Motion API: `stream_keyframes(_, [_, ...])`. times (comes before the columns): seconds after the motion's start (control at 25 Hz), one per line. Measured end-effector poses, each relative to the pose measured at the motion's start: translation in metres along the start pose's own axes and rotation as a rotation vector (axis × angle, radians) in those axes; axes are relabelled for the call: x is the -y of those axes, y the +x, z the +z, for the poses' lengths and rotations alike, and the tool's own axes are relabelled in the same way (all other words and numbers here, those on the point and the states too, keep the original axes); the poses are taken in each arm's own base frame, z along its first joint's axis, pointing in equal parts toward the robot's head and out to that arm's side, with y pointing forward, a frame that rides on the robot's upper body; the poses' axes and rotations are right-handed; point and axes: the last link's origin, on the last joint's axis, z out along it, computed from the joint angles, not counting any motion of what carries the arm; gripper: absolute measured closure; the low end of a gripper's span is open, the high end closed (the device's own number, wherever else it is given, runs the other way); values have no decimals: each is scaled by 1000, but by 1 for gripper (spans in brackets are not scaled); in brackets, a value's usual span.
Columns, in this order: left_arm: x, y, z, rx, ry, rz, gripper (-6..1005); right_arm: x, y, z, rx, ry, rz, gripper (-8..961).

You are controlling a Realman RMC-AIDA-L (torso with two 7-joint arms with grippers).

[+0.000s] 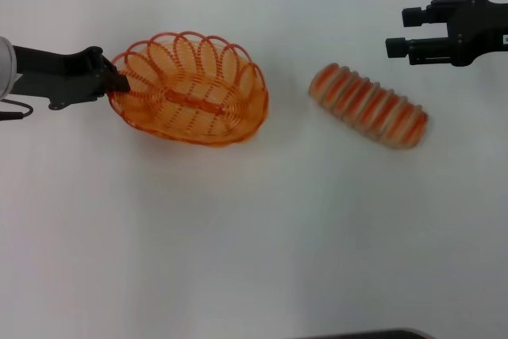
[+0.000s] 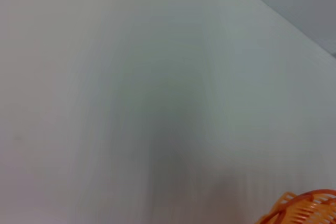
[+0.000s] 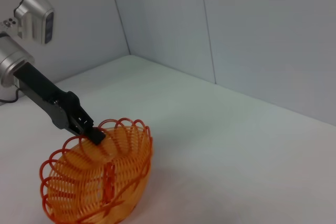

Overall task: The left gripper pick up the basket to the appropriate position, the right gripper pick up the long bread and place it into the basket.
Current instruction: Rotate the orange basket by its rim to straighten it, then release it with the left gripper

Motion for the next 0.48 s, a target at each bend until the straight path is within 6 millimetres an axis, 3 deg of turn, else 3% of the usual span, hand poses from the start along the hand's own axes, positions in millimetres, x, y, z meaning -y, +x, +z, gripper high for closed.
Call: stream_keyframes(0.48, [8,0,2,-37,2,-45,925,1,0,1,0,7,1,232])
